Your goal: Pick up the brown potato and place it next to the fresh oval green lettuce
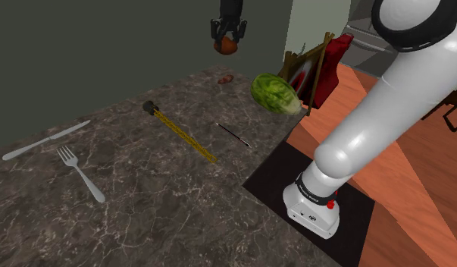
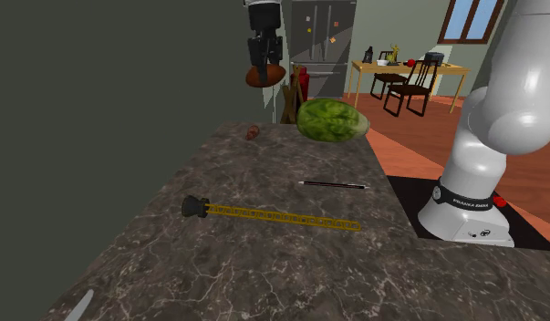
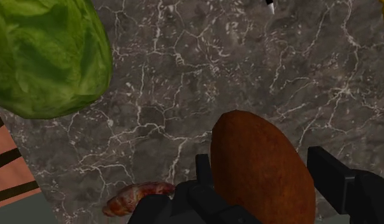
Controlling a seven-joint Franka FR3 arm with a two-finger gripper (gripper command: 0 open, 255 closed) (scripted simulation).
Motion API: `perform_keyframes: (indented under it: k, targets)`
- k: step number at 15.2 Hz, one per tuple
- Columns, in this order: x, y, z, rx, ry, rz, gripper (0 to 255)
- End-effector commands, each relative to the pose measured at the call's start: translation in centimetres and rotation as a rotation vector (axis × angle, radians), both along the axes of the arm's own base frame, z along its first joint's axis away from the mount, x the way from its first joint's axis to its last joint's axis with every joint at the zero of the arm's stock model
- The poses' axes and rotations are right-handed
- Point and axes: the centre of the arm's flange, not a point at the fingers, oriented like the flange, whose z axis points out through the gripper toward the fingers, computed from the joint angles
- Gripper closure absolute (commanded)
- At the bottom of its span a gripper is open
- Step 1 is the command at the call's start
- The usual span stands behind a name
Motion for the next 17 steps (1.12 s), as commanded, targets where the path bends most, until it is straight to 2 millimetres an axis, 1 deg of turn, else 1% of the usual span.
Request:
perform_keyframes:
  k: [1,17]
  targets:
    - [0.0,-2.5,-0.1,0.0,0.0,0.002,255]
    - [-0.1,-23.7,-0.1,0.0,0.0,0.002,255]
